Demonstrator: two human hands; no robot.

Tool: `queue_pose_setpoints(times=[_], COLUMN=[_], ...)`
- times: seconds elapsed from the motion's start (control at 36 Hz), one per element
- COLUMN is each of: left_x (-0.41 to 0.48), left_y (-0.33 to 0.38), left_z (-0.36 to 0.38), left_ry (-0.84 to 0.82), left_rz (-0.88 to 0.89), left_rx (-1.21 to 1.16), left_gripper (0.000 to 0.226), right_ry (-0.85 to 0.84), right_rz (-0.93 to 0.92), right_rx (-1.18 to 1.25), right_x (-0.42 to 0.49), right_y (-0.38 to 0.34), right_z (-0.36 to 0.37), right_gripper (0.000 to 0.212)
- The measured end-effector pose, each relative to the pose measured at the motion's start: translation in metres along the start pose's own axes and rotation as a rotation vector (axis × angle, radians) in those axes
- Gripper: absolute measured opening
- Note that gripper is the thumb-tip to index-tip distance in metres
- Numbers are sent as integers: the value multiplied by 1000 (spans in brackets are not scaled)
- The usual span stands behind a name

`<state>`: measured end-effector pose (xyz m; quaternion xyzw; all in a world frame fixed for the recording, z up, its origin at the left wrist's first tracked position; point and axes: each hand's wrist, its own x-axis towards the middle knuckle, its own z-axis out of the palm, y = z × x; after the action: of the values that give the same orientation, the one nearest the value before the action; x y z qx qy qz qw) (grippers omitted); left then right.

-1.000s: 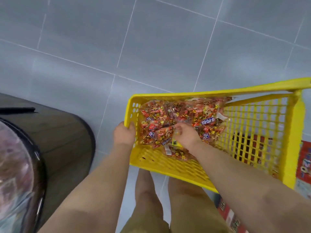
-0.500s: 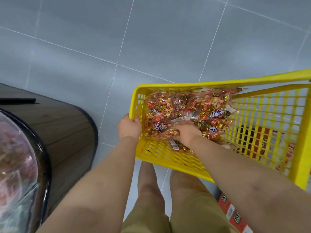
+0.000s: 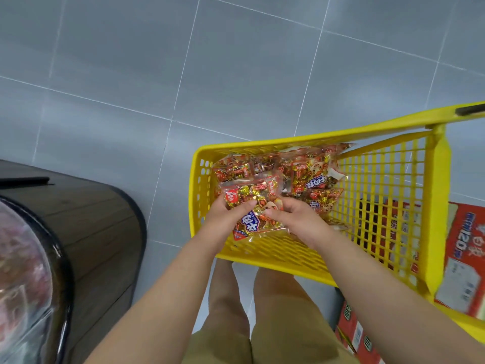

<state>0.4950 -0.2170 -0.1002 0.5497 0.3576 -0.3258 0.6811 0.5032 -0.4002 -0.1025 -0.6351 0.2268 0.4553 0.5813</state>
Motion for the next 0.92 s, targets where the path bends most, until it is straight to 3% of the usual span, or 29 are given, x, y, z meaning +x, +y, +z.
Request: queue_pose_setpoints(times=[0.08, 0.14, 0.22, 0.28, 0.39, 0.53, 0.61, 0.69, 0.81, 0.92], left_x=[6, 9, 13, 13, 14, 16, 17, 17, 16, 17], left_y=[-2, -5, -10, -12, -19, -30, -35, -39, -38, -33], left_z=[2, 1, -2, -4, -9, -14, -15, -15, -14, -13], left_ry=[48, 94, 128, 148, 177, 220, 245, 263, 289, 303], left_rz=[-65, -82, -108, -124, -147, -146, -143, -131, -123, -102], left_rx=[-136, -165, -219, -245, -269, -257, -245, -241, -234, -205], left_gripper=[27, 25, 23, 24, 31, 30, 27, 20, 25, 31], right_ry=[106, 340, 762, 856, 758, 730, 721, 705, 524, 507], right_rz=[35, 33, 49, 55, 89, 100, 83, 39, -68, -173], right_rx=[-14, 68, -71, -131, -274, -351, -292, -465, -419, -245], right_x=[10, 23, 45, 60, 82, 97, 96, 88, 69, 38], right_y=[3, 7, 14, 21, 24, 29, 32, 33, 32, 23], right_z=[-8, -21, -46, -64, -87, -102, -104, -102, -94, -90], right_gripper=[31, 36, 44, 60, 89, 92, 76, 45, 40, 33])
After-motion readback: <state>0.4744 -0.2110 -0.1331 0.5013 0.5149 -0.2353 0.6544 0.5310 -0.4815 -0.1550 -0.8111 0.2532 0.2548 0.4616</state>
